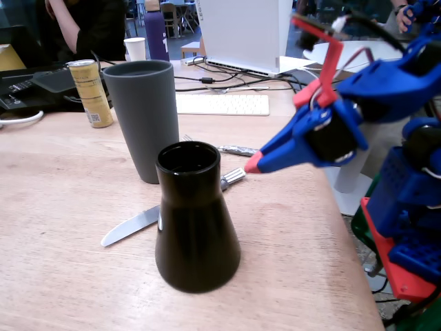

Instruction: Grab the fork and place it in gray glass

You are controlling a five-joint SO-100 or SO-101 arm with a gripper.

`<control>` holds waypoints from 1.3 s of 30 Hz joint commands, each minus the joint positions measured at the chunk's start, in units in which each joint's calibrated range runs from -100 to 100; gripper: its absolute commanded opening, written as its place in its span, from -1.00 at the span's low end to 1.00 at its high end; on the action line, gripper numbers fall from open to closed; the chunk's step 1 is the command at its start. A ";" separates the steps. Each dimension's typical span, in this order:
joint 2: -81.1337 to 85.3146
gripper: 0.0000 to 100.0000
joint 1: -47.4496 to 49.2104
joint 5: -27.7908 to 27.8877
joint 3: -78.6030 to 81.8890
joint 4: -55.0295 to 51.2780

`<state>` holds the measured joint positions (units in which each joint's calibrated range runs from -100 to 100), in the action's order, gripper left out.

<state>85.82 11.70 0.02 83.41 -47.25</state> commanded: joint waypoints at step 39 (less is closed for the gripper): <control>-41.48 -1.00 -47.91 10.21 -65.99 -30.75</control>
<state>46.30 -33.87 8.91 18.85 -83.93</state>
